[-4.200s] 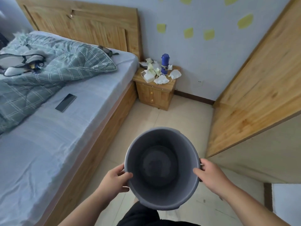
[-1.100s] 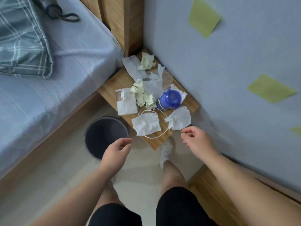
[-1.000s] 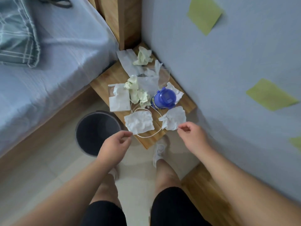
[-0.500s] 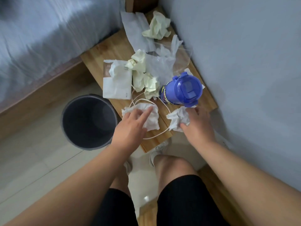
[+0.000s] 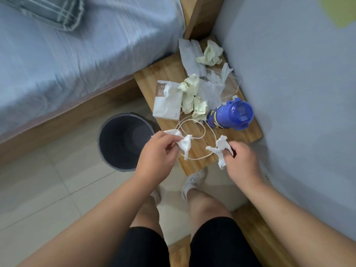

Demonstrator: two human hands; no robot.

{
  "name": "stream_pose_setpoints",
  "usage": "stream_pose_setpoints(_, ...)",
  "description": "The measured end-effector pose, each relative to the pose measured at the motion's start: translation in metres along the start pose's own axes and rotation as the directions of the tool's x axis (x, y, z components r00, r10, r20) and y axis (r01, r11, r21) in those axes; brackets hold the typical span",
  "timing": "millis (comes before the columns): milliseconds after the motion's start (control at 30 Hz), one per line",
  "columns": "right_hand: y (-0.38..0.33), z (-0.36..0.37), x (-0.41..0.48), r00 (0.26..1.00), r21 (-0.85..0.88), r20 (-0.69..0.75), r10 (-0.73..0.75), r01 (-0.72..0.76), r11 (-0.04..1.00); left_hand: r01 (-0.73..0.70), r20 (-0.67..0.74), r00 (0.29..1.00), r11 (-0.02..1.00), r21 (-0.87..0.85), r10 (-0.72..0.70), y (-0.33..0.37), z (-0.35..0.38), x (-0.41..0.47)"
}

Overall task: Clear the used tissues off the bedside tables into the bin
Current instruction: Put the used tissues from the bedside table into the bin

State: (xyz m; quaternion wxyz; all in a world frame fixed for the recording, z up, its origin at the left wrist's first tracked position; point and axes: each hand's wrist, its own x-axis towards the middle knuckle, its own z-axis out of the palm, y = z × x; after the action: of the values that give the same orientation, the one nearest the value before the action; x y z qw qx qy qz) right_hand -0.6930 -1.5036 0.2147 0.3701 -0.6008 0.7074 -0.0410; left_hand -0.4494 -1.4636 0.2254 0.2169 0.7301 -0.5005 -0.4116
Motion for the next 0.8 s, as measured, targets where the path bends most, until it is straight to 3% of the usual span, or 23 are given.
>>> stream_pose_setpoints(100, -0.038, 0.007, -0.022, 0.999, 0.044, 0.012, -0.038, 0.037, 0.998, 0.148, -0.096, 0.981, 0.971, -0.188, -0.168, -0.011, -0.035, -0.026)
stream_pose_setpoints(200, -0.077, 0.034, -0.034, 0.996, 0.089, 0.049, -0.080, 0.076, 0.993, 0.398, -0.055, 0.879, 0.792, -0.463, -0.474, -0.046, -0.065, -0.042)
stream_pose_setpoints(300, -0.111, 0.077, -0.033, 0.987, 0.139, 0.122, -0.109, 0.092, 0.986, 0.514, 0.011, 0.780, 0.632, -0.580, -0.625, -0.097, -0.082, -0.052)
stream_pose_setpoints(400, -0.135, 0.140, -0.024, 0.974, 0.185, 0.194, -0.114, 0.078, 0.980, 0.546, 0.007, 0.724, 0.567, -0.617, -0.690, -0.159, -0.081, -0.052)
stream_pose_setpoints(500, -0.143, 0.178, -0.009, 0.970, 0.187, 0.240, -0.037, -0.009, 0.982, 0.533, 0.031, 0.720, 0.523, -0.665, -0.694, -0.197, -0.072, -0.042)
stream_pose_setpoints(733, -0.129, 0.297, 0.043, 0.925, 0.053, 0.371, 0.089, -0.117, 0.992, 0.556, 0.073, 0.659, 0.419, -0.718, -0.749, -0.302, -0.044, -0.005)
stream_pose_setpoints(800, -0.118, 0.320, 0.061, 0.907, 0.006, 0.405, 0.114, -0.128, 0.992, 0.579, 0.135, 0.672, 0.403, -0.708, -0.728, -0.318, -0.037, 0.003)
